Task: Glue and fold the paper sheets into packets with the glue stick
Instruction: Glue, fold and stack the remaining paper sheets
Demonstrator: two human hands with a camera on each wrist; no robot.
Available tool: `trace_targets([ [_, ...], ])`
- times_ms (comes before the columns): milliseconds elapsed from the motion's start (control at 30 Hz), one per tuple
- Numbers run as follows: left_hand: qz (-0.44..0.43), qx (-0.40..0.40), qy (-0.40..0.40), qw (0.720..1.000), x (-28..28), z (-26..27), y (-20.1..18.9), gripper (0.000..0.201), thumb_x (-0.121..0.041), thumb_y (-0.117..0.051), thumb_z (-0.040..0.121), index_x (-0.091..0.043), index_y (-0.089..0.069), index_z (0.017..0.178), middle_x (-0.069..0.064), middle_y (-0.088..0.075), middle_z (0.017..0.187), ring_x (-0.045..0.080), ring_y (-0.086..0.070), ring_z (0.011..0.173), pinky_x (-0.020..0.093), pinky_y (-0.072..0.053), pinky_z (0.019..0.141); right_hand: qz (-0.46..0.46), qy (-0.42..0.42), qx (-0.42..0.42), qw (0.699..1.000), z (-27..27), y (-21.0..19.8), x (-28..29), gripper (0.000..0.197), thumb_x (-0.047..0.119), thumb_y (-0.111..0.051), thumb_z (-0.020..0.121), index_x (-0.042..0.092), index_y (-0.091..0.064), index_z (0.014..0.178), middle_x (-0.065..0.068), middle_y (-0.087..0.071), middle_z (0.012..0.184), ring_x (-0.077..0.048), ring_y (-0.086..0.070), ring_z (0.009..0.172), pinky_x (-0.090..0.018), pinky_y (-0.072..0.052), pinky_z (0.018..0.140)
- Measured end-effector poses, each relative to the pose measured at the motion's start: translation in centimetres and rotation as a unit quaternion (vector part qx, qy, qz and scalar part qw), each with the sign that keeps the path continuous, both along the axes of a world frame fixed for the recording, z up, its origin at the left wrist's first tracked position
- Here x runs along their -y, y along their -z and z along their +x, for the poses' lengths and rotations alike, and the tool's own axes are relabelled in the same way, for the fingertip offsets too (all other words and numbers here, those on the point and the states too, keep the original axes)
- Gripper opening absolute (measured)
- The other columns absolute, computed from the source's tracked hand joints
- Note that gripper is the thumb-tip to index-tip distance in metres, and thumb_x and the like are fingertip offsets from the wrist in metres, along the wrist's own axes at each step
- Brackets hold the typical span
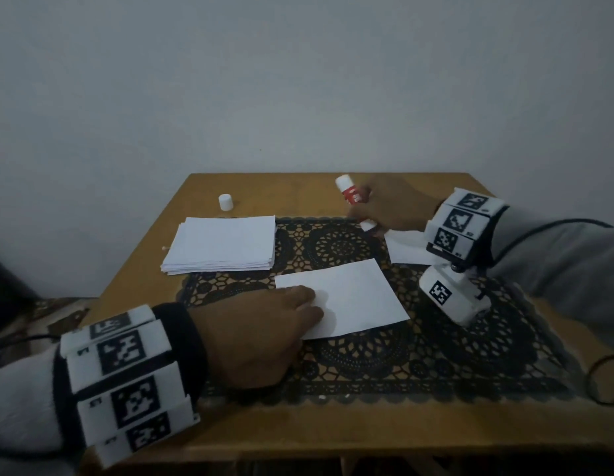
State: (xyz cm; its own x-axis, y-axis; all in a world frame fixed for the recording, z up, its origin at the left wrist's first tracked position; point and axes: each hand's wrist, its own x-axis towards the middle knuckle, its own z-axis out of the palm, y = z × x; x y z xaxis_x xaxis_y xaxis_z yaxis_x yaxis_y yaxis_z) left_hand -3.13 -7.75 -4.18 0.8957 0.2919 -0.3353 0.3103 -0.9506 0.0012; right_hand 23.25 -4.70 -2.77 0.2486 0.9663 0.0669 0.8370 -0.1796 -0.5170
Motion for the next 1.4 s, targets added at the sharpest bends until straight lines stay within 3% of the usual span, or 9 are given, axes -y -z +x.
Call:
trace_targets([
  [100,-0.027,0.006,-0.018,0.999,1.1,-0.3,0.4,0.053,-0.033,-0.034,0.1,-0.019,-0.019,0.149,0.006,-0.012,0.156,0.023,-0.02,0.142,0.039,-0.027,0.115,0.008,-0.053,0.004,0.999,-1.0,-1.1,2.2,0.022,0.034,-0.065,0.091,0.013,-0.065,0.088,-0.008,-0.067,0.068,-0.019,-0.063,0.051,-0.029,-0.055,0.051],
  [200,-0.008,-0.016,-0.035,0.999,2.1,-0.4,1.1,0.062,-0.041,-0.029,0.1,-0.02,-0.002,0.152,0.01,0.004,0.16,0.026,0.003,0.148,0.043,-0.015,0.12,0.057,-0.077,0.041,0.995,-2.8,-1.9,3.7,0.026,0.041,-0.063,0.091,0.015,-0.066,0.087,0.005,-0.056,0.069,-0.006,-0.051,0.056,-0.017,-0.036,0.049],
  [300,0.004,-0.015,-0.049,0.999,2.7,-0.2,1.2,0.066,-0.046,-0.028,0.1,-0.021,0.002,0.152,0.009,0.009,0.16,0.024,0.008,0.147,0.043,-0.012,0.12,0.053,-0.119,0.05,0.99,-5.5,-1.8,4.6,0.028,0.042,-0.06,0.093,0.014,-0.063,0.089,0.011,-0.052,0.075,-0.002,-0.049,0.057,-0.016,-0.034,0.049],
  [500,-0.01,0.006,-0.052,0.999,2.8,0.1,0.7,0.062,-0.045,-0.034,0.098,-0.024,-0.007,0.15,0.008,0.0,0.16,0.026,-0.01,0.147,0.043,-0.026,0.116,-0.018,-0.176,0.061,0.982,-9.7,-0.4,4.4,0.019,0.032,-0.056,0.097,0.016,-0.052,0.087,-0.006,-0.063,0.087,-0.018,-0.06,0.059,-0.025,-0.047,0.046],
  [600,-0.009,0.008,-0.05,0.999,2.7,0.1,0.8,0.061,-0.045,-0.035,0.098,-0.024,-0.009,0.15,0.009,-0.003,0.159,0.027,-0.014,0.146,0.043,-0.028,0.115,0.017,-0.179,0.118,0.977,-10.2,-0.3,4.3,0.018,0.03,-0.059,0.095,0.016,-0.052,0.087,0.001,-0.056,0.083,-0.013,-0.049,0.066,-0.024,-0.036,0.054],
  [700,-0.009,0.008,-0.048,0.999,2.7,0.2,0.7,0.06,-0.046,-0.034,0.098,-0.025,-0.011,0.149,0.009,-0.006,0.159,0.027,-0.015,0.145,0.043,-0.028,0.115,0.031,-0.172,0.123,0.977,-9.9,0.0,4.1,0.018,0.029,-0.062,0.092,0.017,-0.053,0.081,-0.002,-0.062,0.084,-0.02,-0.056,0.074,-0.035,-0.044,0.063],
  [1067,0.021,0.016,-0.049,0.998,2.1,1.0,-0.1,0.047,-0.05,-0.035,0.096,-0.026,-0.037,0.137,0.006,-0.044,0.136,0.024,-0.049,0.116,0.043,-0.043,0.1,0.004,-0.088,0.116,0.989,-3.6,-0.5,6.4,0.02,0.028,-0.065,0.087,0.02,-0.057,0.071,0.006,-0.057,0.08,-0.018,-0.055,0.078,-0.034,-0.046,0.068],
  [1267,0.048,0.037,-0.029,0.998,0.9,2.5,-0.7,0.048,-0.032,-0.05,0.095,-0.029,-0.039,0.141,0.001,-0.049,0.127,0.021,-0.05,0.112,0.035,-0.045,0.095,-0.003,-0.055,0.125,0.991,-1.3,-0.6,7.5,0.016,0.027,-0.064,0.088,0.013,-0.062,0.08,-0.003,-0.064,0.095,-0.022,-0.057,0.086,-0.041,-0.048,0.076],
  [1400,0.065,0.02,-0.014,0.998,0.4,4.1,-1.0,0.056,-0.029,-0.055,0.094,-0.028,-0.035,0.146,0.005,-0.048,0.123,0.023,-0.048,0.113,0.035,-0.045,0.094,0.007,-0.036,0.118,0.992,-0.9,-1.3,7.5,0.021,0.029,-0.062,0.089,0.01,-0.062,0.08,-0.001,-0.059,0.087,-0.019,-0.052,0.079,-0.033,-0.04,0.066],
])
